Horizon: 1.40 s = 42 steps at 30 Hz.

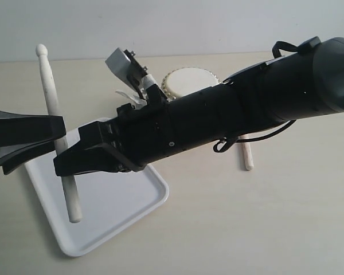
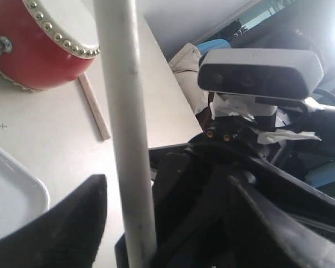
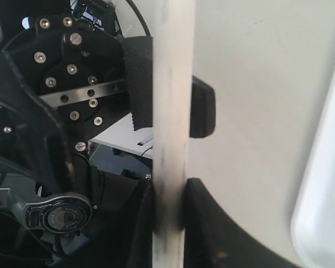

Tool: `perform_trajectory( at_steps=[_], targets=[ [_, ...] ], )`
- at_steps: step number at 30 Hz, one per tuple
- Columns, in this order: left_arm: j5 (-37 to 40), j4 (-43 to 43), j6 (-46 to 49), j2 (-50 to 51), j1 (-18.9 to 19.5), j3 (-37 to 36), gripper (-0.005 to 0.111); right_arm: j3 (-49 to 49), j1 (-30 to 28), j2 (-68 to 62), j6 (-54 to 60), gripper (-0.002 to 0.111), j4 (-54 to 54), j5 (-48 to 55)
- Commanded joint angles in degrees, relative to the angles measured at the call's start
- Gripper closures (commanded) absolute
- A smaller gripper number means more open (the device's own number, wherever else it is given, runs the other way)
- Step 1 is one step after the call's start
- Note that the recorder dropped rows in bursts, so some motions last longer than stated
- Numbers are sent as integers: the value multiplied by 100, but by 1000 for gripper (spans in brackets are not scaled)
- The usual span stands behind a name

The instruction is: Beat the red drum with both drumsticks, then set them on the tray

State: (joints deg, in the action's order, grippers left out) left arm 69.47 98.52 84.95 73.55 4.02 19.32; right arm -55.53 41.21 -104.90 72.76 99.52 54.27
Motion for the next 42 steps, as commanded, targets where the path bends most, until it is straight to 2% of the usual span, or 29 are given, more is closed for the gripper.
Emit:
perform_trajectory(
  at_steps=[1,19,25,30,42],
  targets=[
    [49,31,-13,5,-14,-12,47,-36,9,0,-2,108,43,97],
    [49,115,-71,193,-14,-12,47,-36,9,11,-77,108,43,-60],
    [49,143,162,444,-421,-12,47,-36,9,11,-50,108,43,-50],
    [-296,143,162,444,-421,-1,47,-36,9,11,-50,108,43,1],
    [-436,143,67,444,-401,193,47,-36,9,11,1,108,43,145]
  ],
)
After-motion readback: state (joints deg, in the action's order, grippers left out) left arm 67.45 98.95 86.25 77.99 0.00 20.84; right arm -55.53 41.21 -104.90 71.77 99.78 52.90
